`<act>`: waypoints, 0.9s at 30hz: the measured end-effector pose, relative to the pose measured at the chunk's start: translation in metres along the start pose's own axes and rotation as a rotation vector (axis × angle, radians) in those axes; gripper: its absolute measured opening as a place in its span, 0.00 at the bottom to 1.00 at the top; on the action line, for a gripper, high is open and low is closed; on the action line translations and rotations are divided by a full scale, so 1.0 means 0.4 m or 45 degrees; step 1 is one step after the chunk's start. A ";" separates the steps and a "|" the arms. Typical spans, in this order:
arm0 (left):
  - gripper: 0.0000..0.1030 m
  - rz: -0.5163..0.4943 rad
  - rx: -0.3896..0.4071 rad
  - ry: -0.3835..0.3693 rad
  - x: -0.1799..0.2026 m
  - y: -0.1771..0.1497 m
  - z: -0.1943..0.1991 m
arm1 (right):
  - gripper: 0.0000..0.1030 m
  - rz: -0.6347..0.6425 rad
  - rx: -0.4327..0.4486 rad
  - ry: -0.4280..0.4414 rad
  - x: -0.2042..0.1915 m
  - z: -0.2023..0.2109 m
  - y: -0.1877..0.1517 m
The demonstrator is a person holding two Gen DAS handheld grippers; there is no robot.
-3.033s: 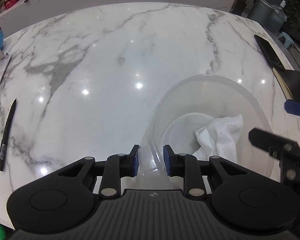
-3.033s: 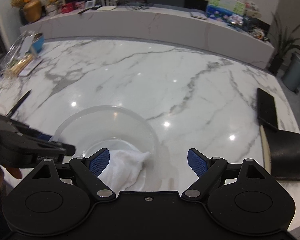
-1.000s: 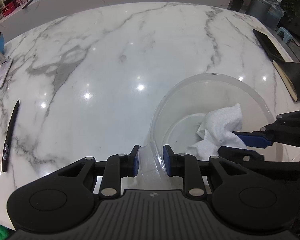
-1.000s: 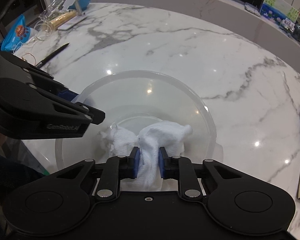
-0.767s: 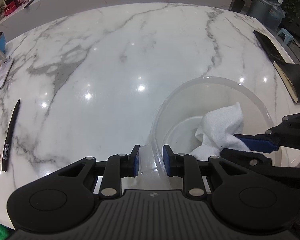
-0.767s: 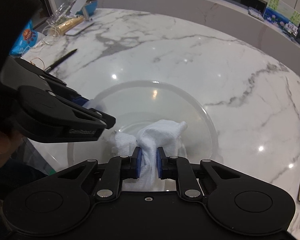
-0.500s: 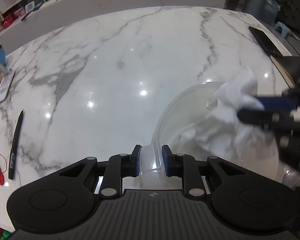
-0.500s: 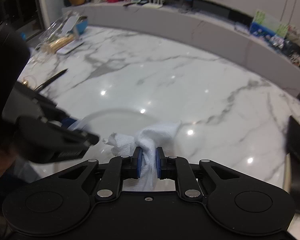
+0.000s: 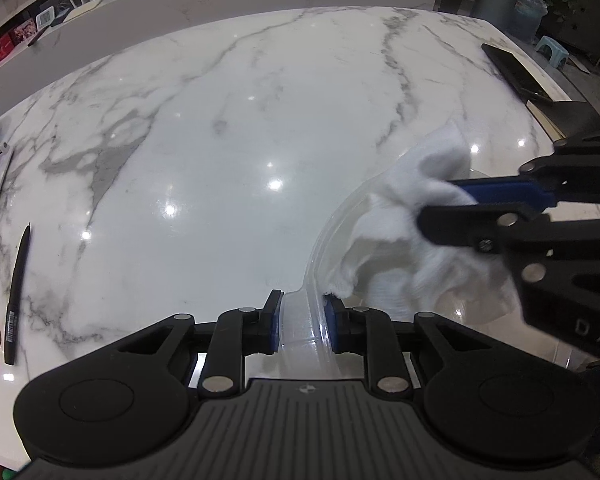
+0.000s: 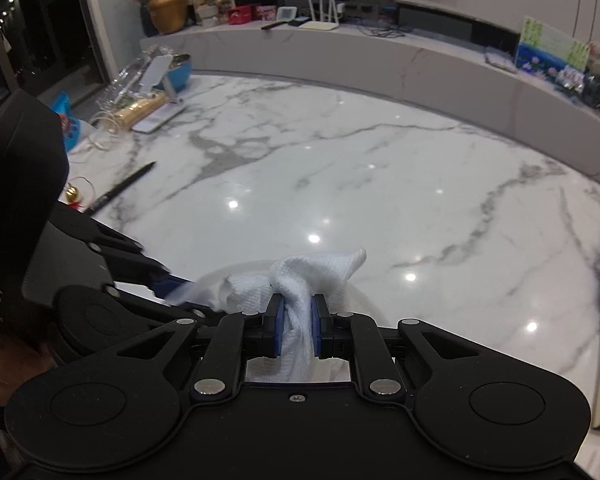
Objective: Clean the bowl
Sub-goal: 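Wipe the cloth along the bowl's inner wall with the right gripper while the left holds the rim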
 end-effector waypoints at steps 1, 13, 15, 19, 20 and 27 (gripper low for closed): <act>0.19 -0.003 -0.001 0.000 0.001 0.000 0.000 | 0.12 -0.019 0.002 0.012 0.000 -0.002 0.001; 0.19 -0.002 0.022 0.012 0.002 0.000 0.004 | 0.12 -0.042 0.033 0.047 -0.024 -0.003 0.010; 0.19 -0.002 0.021 0.014 0.002 0.001 0.004 | 0.12 -0.022 0.035 0.018 -0.024 -0.002 0.010; 0.20 -0.032 0.016 0.022 0.008 0.002 0.005 | 0.12 0.018 0.036 -0.065 -0.012 0.004 0.010; 0.20 -0.034 0.015 0.026 0.009 0.001 0.005 | 0.12 0.021 0.036 -0.076 -0.009 0.004 0.010; 0.20 -0.034 0.018 0.033 0.007 0.001 0.001 | 0.12 0.083 0.021 -0.186 0.008 0.022 0.005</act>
Point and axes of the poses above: each gripper's, at about its wrist camera, not at the fingertips, and z roughly against the way its jaws point, x to its right, y to its top, the point moved 6 cm from there along -z, roughly the way its jaws point, and after that the axes turned 15 degrees about x, right-handed, at the moved point
